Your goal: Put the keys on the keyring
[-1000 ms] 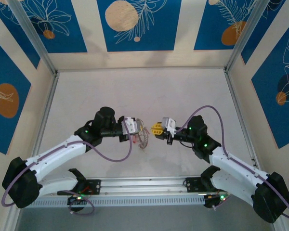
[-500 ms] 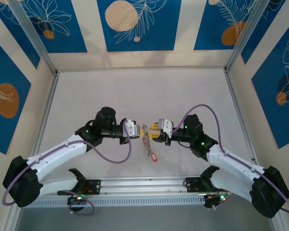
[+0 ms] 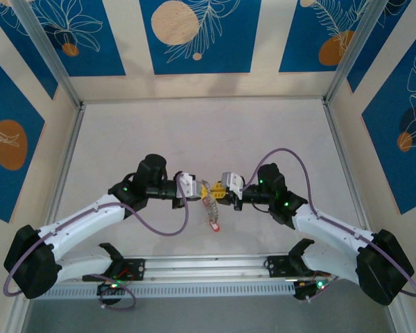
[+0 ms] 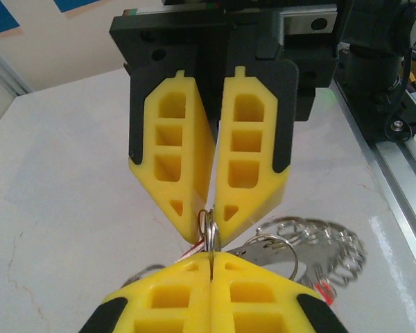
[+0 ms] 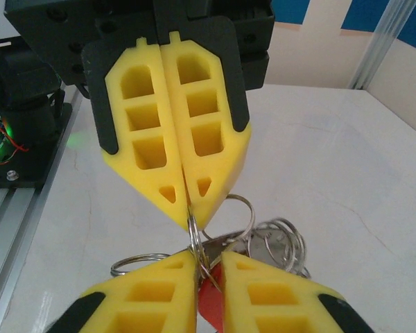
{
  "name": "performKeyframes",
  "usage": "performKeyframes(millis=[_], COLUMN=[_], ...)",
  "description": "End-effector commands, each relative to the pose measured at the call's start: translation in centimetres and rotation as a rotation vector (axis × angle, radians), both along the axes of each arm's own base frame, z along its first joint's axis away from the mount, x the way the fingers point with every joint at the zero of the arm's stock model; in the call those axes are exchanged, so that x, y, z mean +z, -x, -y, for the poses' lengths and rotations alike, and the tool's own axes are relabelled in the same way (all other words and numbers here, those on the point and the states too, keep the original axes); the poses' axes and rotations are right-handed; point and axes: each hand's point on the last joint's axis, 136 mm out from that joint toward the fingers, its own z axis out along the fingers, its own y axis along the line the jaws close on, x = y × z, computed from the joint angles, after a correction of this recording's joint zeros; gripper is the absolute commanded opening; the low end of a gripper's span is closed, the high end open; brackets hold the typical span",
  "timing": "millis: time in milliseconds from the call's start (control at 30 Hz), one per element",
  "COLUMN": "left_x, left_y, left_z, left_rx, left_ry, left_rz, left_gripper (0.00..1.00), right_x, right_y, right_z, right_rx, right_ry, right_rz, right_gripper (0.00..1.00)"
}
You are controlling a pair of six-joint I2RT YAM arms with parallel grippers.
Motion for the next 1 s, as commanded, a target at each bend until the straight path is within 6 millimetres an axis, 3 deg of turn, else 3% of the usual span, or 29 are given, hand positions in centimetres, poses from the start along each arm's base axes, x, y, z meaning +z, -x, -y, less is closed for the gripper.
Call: performKeyframes(millis=[0, 100, 233, 367, 467, 533, 667, 767, 967], left_x=[2.3, 2.1, 1.6, 1.1, 1.3, 1.8, 2.0, 1.3, -0.1], left_y=[0.4, 0.5, -0.3, -1.2, -1.3, -0.9, -0.4, -0.3, -0.9], left_z=[0.5, 0.5, 0.1, -0.3, -0.3, -0.1, -0.1, -0.2, -0.6], left_rx=[-0.053, -0.058, -0.011, 0.031, 0.033, 0.009, -0.009, -0.016, 0.009], left_ry=[0.072, 0.063, 0.016, -0.055, -0.054, -0.027, -0.027, -0.066, -0.159], left_rz=[0.044, 0.040, 0.048, 0.049, 0.057, 0.061, 0.067, 0.063, 0.074], left_gripper=[0.00, 0.00, 0.01, 0.22, 0.26, 0.36, 0.40, 0.39, 0.19], right_x=[1.8, 1.9, 2.2, 2.2, 1.8, 1.3, 0.8, 0.8, 1.1], right_y=[0.4, 0.6, 0.6, 0.6, 0.4, 0.2, -0.1, -0.1, 0.1], right_z=[-0.8, -0.9, -0.7, -0.3, -0.3, -0.6, -1.1, -1.4, -1.7], right_rx=[0.048, 0.061, 0.045, 0.022, -0.004, -0.022, -0.036, -0.033, -0.018], right_ry=[-0.034, -0.040, -0.039, -0.018, 0.050, 0.089, 0.160, 0.173, 0.165], right_rz=[0.023, 0.026, 0.042, 0.051, 0.044, 0.061, 0.068, 0.078, 0.091], right_gripper=[0.10, 0.02, 0.00, 0.00, 0.00, 0.00, 0.00, 0.00, 0.00])
